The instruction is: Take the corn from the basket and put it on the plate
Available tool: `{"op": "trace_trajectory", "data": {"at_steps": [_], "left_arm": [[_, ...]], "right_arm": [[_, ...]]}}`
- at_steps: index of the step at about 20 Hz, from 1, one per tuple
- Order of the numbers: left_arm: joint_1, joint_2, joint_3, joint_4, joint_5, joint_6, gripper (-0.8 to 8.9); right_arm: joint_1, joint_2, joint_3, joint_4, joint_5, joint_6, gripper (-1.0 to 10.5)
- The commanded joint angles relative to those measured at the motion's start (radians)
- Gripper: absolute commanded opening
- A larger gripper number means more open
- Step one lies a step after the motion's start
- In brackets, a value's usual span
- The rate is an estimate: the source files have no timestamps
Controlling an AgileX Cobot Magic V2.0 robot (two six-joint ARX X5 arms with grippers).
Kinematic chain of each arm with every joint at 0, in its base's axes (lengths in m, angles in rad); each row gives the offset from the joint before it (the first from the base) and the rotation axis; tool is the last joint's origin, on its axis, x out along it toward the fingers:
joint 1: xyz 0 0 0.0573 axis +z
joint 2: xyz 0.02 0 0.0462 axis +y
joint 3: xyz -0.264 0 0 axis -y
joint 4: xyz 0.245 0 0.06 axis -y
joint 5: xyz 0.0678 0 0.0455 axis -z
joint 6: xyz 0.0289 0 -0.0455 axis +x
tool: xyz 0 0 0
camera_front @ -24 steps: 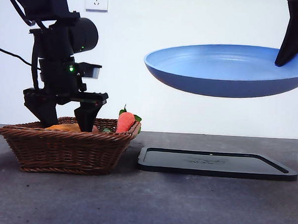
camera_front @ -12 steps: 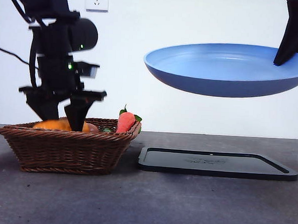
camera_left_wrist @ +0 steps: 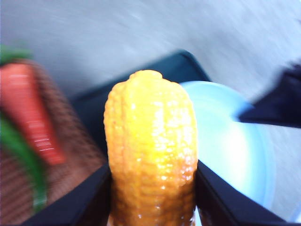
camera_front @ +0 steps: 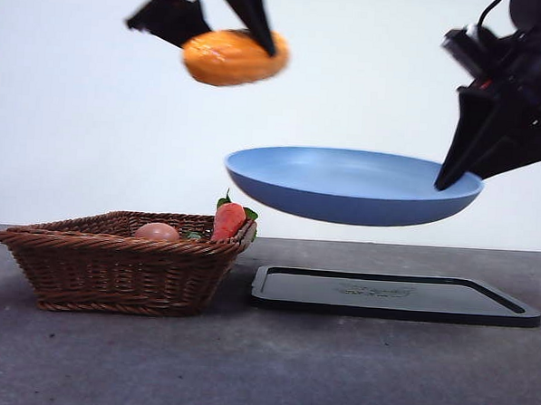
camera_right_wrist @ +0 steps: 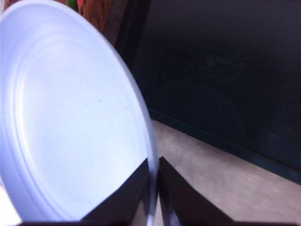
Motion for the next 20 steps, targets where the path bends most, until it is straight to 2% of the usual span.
{"op": "trace_trajectory", "data": {"at_steps": [1,5,10,14,20], "left_arm": [[-0.08,0.062,0.015,0.026,0.003,0.016,1.26],[-0.161,0.174,0.015,0.058,-0.004,0.078,1.26],[-0.188,0.285,0.015,0.062,-0.004,0.094,1.35],[-0.192,0.314,0.015,0.06,-0.012,0.093,2.7],[-0.196,0.312,0.016,0.043,-0.019,0.093,3.26]], "right_arm": [[0.012,0.034,0.02,0.016,-0.018,0.042,0.0],[0.012,0.038,0.02,0.013,-0.04,0.043,0.0],[0.011,0.038,0.02,0.008,-0.039,0.043,0.0],[0.011,0.039,0.02,0.008,-0.039,0.042,0.0],[0.011,0.041,0.02,0.0,-0.039,0.042,0.0]]}}
